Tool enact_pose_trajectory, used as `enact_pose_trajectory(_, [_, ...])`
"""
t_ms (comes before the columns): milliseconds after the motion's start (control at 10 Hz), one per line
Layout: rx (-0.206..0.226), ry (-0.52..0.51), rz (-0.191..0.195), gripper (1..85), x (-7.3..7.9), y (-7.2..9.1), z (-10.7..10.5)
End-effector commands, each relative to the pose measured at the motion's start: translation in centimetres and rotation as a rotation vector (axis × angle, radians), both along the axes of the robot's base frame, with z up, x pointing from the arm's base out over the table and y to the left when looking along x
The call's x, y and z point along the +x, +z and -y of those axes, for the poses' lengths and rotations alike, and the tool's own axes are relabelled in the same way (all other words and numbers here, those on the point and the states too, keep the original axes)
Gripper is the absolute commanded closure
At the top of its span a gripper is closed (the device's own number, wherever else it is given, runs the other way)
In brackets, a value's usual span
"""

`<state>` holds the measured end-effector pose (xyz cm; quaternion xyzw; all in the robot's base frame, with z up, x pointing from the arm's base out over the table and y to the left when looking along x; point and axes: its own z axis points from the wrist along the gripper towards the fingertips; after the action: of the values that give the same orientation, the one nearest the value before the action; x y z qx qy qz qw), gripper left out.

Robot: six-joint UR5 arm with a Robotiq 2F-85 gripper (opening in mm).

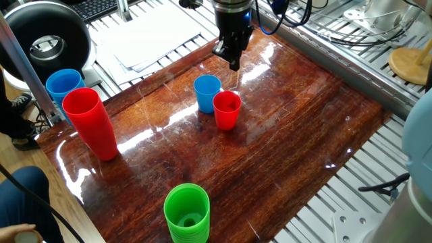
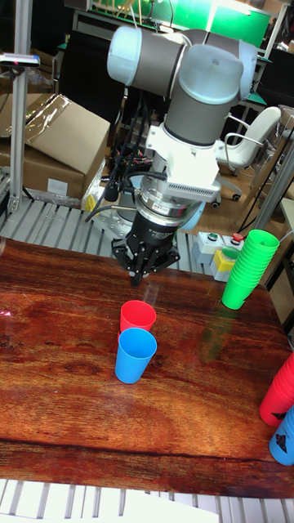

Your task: Stack the cups

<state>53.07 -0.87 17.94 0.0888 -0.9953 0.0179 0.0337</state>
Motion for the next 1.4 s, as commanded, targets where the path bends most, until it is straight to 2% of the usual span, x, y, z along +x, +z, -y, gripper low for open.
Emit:
enact_pose_trajectory(0, [0.007,0.025,0.007,84.3,0.2,-0.1,-0.1])
enact_pose_trajectory(100, [-0.017,0.025,-0.016,84.3,0.0,0.0,0.2])
enact_pose_trajectory(200, [-0.018,0.033,-0.02,84.3,0.1,0.0,0.0])
enact_pose_trajectory(300, [-0.011,0.033,0.0,84.3,0.8,-0.1,-0.2])
enact_pose_trajectory(400, [-0.021,0.068,0.0,84.3,1.1,0.2,-0.1])
enact_pose_trajectory(500, [-0.032,0.075,0.02,84.3,2.1,-0.2,-0.2])
enact_pose_trajectory(700, [-0.055,0.106,0.048,84.3,2.8,0.6,1.0])
enact_pose_trajectory(800, [-0.014,0.11,0.062,84.3,3.3,1.9,0.0])
enact_pose_trajectory(900, [0.011,0.091,0.038,84.3,2.6,1.8,-0.6])
enact_pose_trajectory(1000, [0.014,0.074,0.008,84.3,1.8,1.9,-0.7])
enact_pose_trajectory(1100, [0.006,0.063,0.002,84.3,1.7,1.9,-0.5])
enact_pose_trajectory(1300, [0.024,0.077,0.004,84.3,1.7,1.9,-1.0])
